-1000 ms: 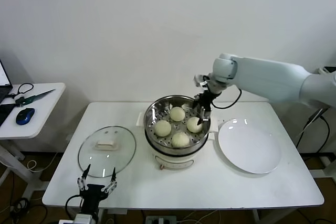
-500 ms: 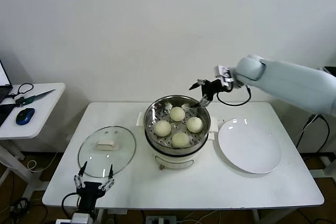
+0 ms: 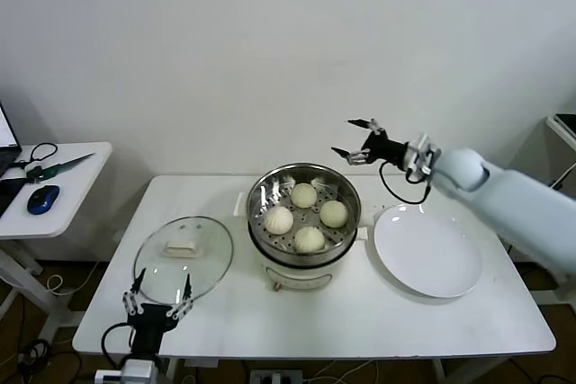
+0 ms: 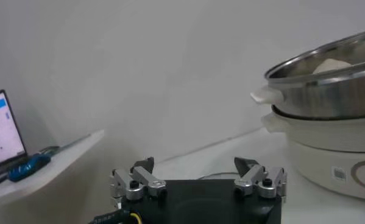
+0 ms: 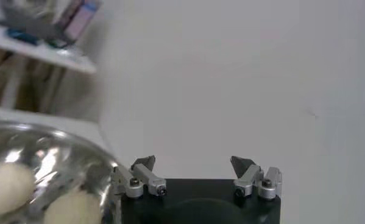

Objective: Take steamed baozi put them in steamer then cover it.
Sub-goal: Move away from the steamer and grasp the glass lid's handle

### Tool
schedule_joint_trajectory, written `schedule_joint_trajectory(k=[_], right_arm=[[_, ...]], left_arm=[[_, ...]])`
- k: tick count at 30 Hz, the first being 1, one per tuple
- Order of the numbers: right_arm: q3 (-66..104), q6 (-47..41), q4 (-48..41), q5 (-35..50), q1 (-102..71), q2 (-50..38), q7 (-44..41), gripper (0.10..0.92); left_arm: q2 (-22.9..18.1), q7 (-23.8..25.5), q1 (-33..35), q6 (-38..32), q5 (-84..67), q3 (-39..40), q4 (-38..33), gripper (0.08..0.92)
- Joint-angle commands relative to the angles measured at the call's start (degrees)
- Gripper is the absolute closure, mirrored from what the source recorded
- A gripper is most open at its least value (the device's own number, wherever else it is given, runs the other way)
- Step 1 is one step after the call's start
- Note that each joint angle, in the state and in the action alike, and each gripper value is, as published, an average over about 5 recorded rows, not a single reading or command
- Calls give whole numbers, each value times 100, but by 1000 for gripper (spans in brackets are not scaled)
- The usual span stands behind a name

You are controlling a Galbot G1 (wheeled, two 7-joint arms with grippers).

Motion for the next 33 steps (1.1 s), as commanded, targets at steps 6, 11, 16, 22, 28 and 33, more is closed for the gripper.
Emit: schedule_joint_trajectory(k=[6, 11, 16, 22, 28, 33], right_arm=[[5244, -329, 1388, -822, -4974, 1, 1390, 203], [6060, -698, 1782, -1005, -5965, 351, 1362, 203], [6727, -939, 1949, -1118, -6554, 699, 1132, 203], [7207, -1020, 2004, -1312, -6911, 1058, 908, 203], [7363, -930, 1956, -1440, -7135, 1160, 788, 203], [7393, -840, 1888, -1578, -7189, 1222, 725, 203]], left_arm=[[310, -54, -501, 184, 2269, -54, 156, 177], [463, 2, -732, 186, 4695, -11, 510, 177], [559, 157, -962, 290, 6586, 121, 893, 177], [595, 86, -1510, 432, 7629, 351, 1785, 177], [531, -161, -2160, -5, 8128, 283, 2627, 177], [574, -241, -2509, -140, 8001, 248, 3115, 177]])
